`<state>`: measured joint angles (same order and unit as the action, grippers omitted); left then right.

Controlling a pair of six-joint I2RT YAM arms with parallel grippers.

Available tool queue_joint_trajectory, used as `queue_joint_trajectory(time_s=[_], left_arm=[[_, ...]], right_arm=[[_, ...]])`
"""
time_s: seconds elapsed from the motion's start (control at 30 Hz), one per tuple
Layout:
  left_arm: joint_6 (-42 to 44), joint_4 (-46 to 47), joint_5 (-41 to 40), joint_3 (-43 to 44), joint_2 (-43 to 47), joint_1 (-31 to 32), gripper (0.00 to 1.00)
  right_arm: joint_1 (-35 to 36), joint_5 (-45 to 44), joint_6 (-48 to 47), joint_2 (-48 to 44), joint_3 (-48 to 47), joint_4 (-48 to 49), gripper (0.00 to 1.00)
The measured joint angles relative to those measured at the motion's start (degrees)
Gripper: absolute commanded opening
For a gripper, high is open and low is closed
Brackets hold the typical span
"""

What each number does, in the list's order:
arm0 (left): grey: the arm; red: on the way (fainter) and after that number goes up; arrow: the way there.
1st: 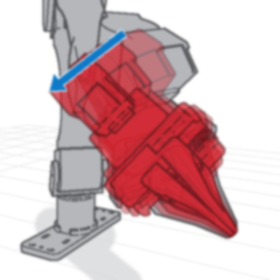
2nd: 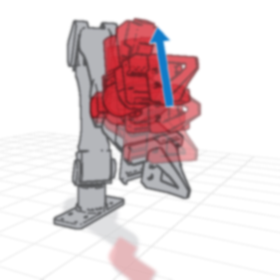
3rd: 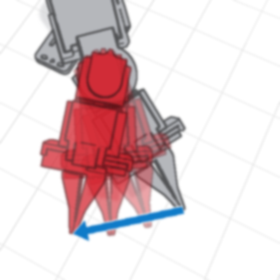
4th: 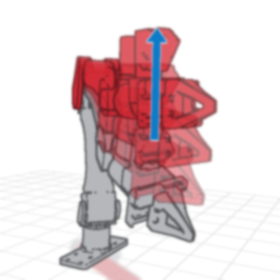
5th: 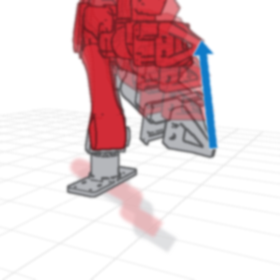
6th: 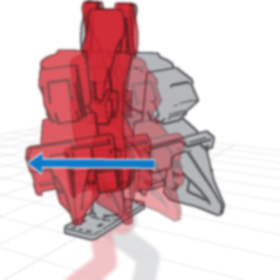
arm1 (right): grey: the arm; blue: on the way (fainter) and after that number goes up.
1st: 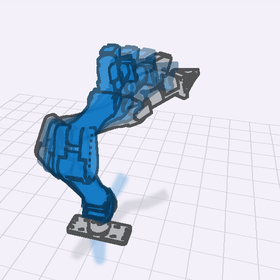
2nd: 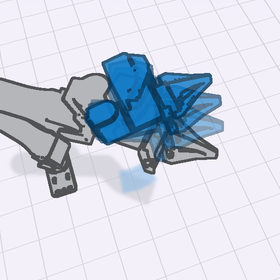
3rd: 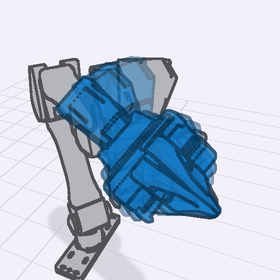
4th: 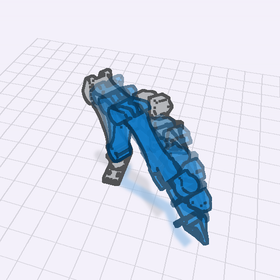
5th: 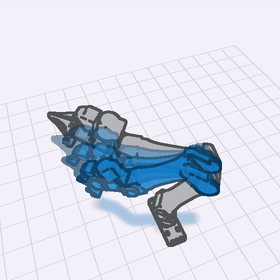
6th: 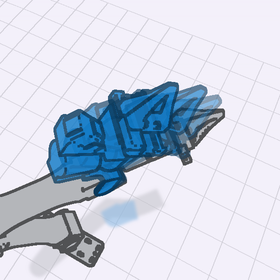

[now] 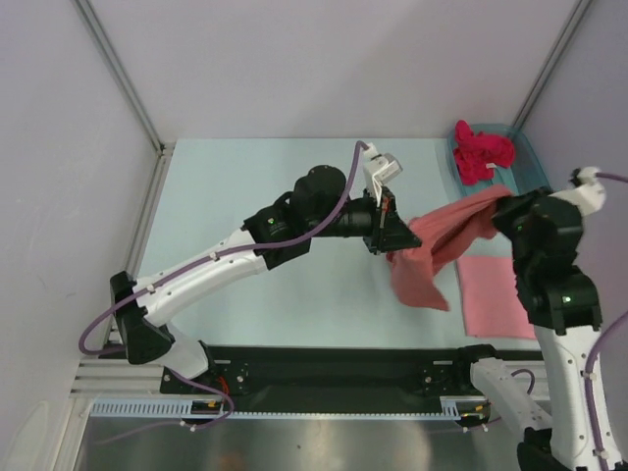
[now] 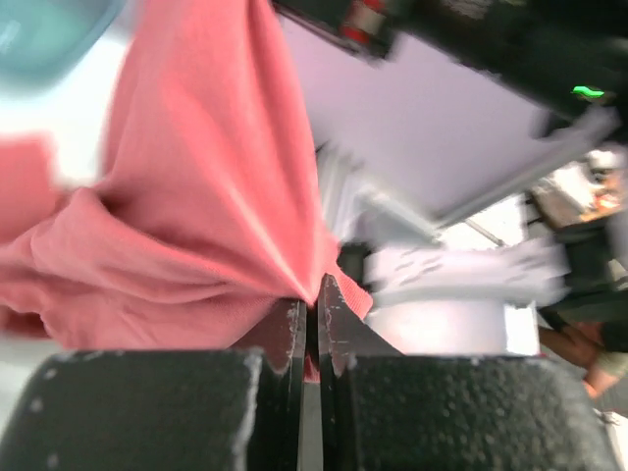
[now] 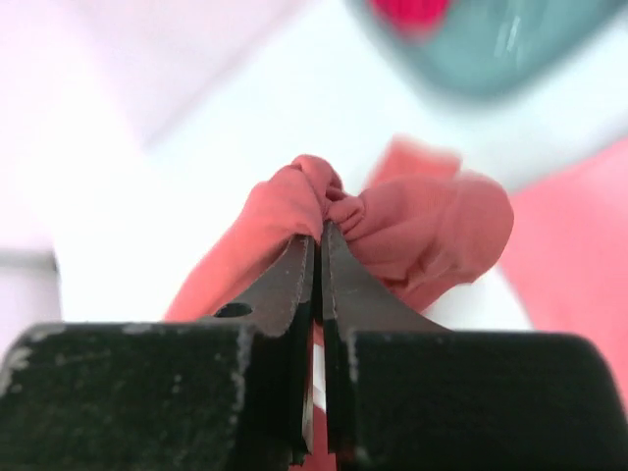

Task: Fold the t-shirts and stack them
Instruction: Flatten the tshirt out

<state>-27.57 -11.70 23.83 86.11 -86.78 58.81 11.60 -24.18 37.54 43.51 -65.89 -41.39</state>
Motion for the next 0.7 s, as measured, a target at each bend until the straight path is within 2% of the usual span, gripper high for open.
queue_joint_trajectory(time_s=[0.1,0.2,0.3,0.5,0.63,0.7], left_arm=[[-0.35,-0.26,1.9,7.96,-0.81,2.73,0.0],[-0.26,-0.33,1.84,14.67,-2.01,5.9,0.0],[0.76,-1.33,-0.44,16.94,-1.88,7.72,0.0],[3.67,-3.17,-9.77,15.08,0.74,7.37,0.0],[3.65,-1.53,-16.63,8.83,7.08,6.16,0.0],[2.69,-0.55,-19.85,3.63,11.72,3.45,0.0]], right_arm=[[-8.15,1.92,-5.73,1.99,-9.92,1.44,0.0],[-12.04,4.33,-10.4,3.96,-16.55,3.19,0.0],[-13.29,6.38,-14.58,7.19,-24.24,4.2,0.0],[-13.29,13.73,-19.71,16.15,-38.58,9.66,0.0],[-12.94,24.83,-17.66,20.59,-39.65,14.95,0.0],[-12.11,32.04,-15.19,24.09,-39.56,18.75,0.0]])
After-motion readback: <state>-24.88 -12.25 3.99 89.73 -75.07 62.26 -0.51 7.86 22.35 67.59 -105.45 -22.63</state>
